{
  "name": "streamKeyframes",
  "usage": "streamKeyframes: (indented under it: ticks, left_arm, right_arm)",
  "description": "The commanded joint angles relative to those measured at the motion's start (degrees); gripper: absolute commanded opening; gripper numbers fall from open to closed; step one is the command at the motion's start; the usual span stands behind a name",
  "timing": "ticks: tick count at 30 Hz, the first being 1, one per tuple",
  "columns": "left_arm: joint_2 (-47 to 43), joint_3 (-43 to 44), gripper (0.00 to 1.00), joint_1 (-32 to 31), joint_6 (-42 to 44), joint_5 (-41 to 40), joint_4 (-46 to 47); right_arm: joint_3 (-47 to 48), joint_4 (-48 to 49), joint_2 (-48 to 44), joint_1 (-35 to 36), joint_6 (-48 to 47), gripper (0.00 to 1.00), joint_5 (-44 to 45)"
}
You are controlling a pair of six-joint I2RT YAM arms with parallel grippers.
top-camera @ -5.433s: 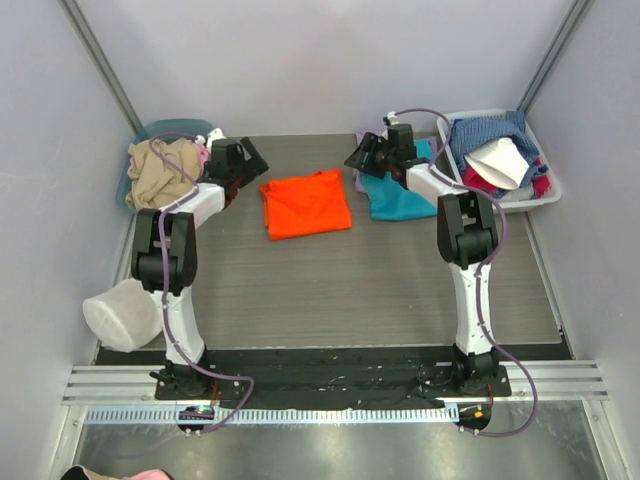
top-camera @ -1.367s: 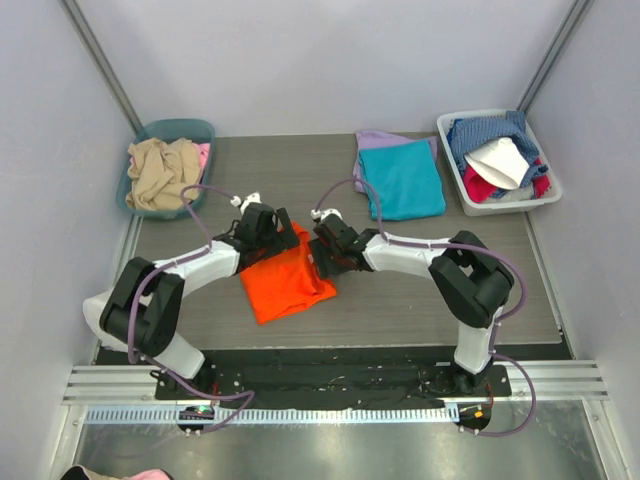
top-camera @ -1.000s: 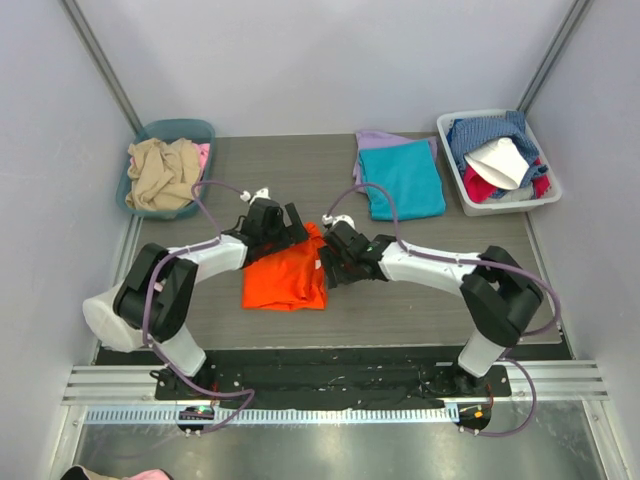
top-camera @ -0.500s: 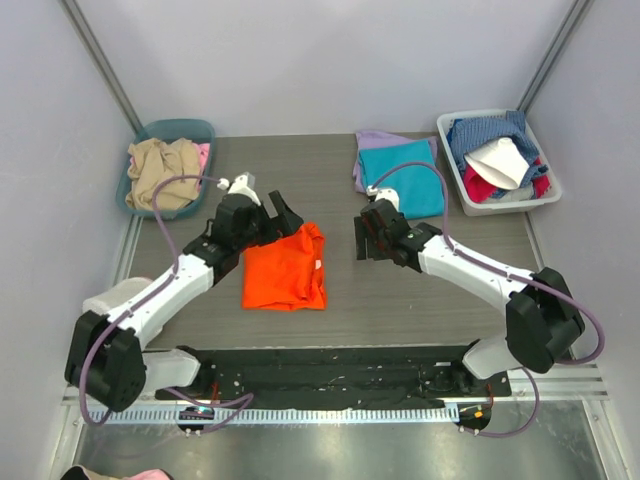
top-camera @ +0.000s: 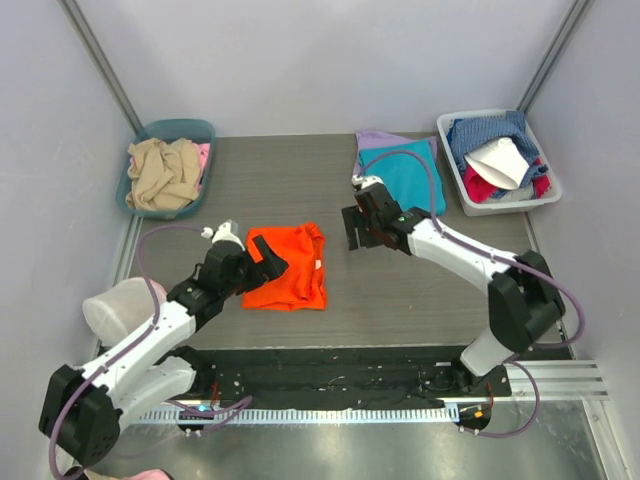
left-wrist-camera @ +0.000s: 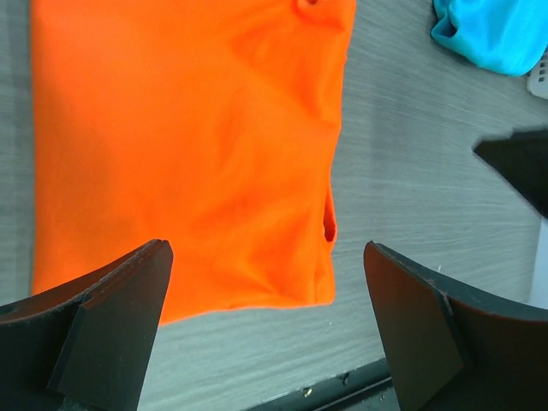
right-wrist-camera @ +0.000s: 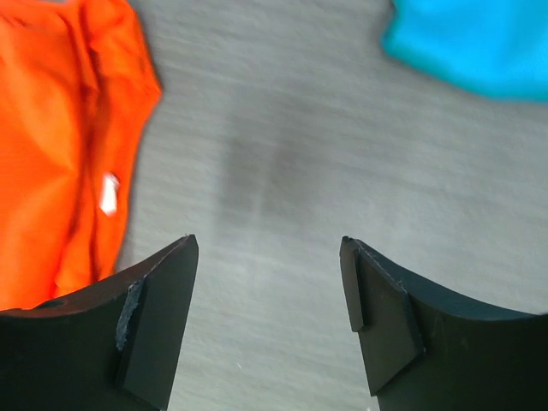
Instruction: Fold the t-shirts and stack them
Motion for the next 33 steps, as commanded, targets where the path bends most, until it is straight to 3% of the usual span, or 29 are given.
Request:
streamKeyframes:
  ticks: [1, 7, 10, 16, 25, 33]
  left_arm:
    - [-6.68, -2.26, 1.0, -2.45, -5.08, -4.22, -3.41]
    - [-15.03, -4.99, 1.0, -4.56, -8.08, -5.54, -8.42]
    - [-16.44, -5.69, 1.0, -4.91, -8.34, -5.9, -10.35]
    - [-13.73, -4.64, 1.0, -5.0, -6.6, -5.28, -8.26]
    - [13.15, 14.94, 1.0, -5.0, 8.34, 2.61, 2.8]
    - [40.22, 34.63, 1.0, -4.91, 9.33, 16.59, 17.22]
  right_arm:
    - [10.69, 3.11, 9.9, -0.68, -3.22, 0.75, -3.83]
    - [26.34, 0.3, 26.85, -0.68, -2.87, 0.73, -6.91]
    - [31.01, -1.02, 30.57, -0.59, -2.87, 0.71, -7.26]
    - [26.81, -1.64, 25.41, -1.46, 0.2, 0.73, 3.09]
    - [10.81, -2.16, 5.3, -10.52, 6.36, 0.73, 8.64]
    - [6.06, -4.27, -3.61, -13.77, 7.59, 0.75, 9.79]
